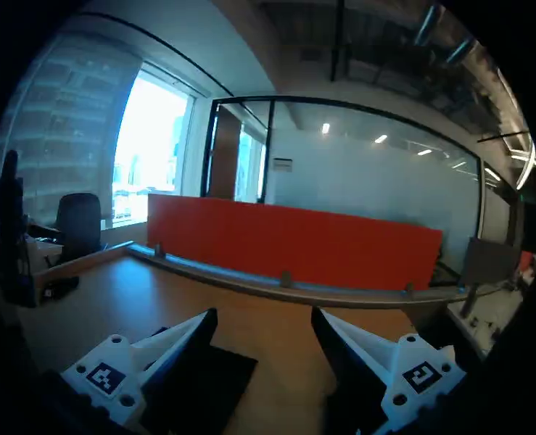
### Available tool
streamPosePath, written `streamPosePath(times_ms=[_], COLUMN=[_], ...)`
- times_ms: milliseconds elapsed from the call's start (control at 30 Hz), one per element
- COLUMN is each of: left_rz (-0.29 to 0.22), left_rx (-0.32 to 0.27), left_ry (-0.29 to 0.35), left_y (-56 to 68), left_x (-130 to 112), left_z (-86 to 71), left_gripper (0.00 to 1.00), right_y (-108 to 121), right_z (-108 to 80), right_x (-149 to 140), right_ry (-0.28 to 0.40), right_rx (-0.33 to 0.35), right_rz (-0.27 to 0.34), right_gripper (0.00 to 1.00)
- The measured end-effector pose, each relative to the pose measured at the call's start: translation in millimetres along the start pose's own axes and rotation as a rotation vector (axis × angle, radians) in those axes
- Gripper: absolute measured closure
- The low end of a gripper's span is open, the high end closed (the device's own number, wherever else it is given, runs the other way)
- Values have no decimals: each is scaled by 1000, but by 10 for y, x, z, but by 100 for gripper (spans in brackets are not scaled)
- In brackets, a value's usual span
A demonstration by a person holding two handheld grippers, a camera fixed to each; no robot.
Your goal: Fold towel
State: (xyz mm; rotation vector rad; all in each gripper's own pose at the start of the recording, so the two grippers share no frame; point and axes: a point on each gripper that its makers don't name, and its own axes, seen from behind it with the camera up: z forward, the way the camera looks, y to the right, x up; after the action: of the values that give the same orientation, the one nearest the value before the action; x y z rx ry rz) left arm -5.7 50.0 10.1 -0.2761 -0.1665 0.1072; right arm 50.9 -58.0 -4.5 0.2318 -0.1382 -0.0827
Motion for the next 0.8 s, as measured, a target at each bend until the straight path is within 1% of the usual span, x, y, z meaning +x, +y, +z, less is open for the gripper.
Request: streamPosePath(times_ms=[67,200,400,567,800], left_rz=[7,19,59,89,104], left_rx=[-30,-72,-131,-174,-249], left_ry=[-14,-37,-77,-122,-175], left_y=[60,134,240,314,484], left_x=[-40,-93,-184,-326,-519], left_z=[30,69,125,171,209], left_gripper=[7,7,7,7,7], right_y=[-50,-117,-242,-323,-390], right_z=[24,59,80,111,124], right_x=[-32,-100,-231,-380,-612], right_ry=[-21,-57,-122,-181,-255], right_rx=[27,63,124,180,240], right_rz=[-6,-29,-75,-117,-155], right_gripper=[0,0,0,0,0])
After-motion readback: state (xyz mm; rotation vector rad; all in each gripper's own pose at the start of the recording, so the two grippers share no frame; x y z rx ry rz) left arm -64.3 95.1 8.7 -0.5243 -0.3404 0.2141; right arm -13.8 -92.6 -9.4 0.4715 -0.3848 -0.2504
